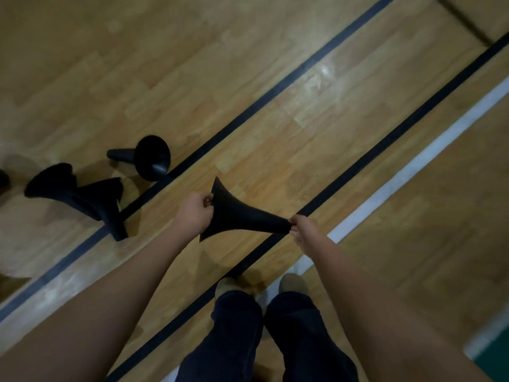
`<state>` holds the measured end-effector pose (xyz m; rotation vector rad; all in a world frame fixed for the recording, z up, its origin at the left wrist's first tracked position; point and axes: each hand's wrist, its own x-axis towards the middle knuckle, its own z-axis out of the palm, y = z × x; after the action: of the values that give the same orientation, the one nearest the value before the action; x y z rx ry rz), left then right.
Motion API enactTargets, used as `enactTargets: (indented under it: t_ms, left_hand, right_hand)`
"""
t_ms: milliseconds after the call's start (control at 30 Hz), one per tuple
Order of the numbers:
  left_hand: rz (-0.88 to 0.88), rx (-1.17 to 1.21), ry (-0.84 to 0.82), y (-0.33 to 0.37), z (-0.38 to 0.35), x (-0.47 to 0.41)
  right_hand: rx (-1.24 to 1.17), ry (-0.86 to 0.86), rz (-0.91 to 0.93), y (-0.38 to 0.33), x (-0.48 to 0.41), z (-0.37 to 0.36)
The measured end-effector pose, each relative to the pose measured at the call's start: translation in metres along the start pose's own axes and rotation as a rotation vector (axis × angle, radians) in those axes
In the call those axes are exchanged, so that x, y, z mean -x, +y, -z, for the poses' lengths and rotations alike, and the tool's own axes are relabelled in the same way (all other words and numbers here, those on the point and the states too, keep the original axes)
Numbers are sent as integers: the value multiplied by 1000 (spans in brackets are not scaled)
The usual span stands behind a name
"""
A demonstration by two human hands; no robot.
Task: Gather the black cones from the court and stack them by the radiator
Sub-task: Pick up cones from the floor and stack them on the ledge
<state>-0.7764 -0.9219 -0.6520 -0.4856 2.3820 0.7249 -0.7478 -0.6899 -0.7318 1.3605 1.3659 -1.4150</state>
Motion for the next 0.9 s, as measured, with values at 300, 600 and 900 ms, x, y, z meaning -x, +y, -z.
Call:
enactTargets:
  t_ms: [300, 600, 900]
  left_hand:
    - [-69, 69, 72, 115, 147, 138]
    - [-121, 129, 107, 192, 242, 230]
    - [-269, 237, 139, 258, 302, 282]
  right_hand:
    - [4, 20, 129, -73, 203, 63]
    - [-13, -66, 261, -124, 347, 116]
    - [-86, -63, 435, -160, 445, 165]
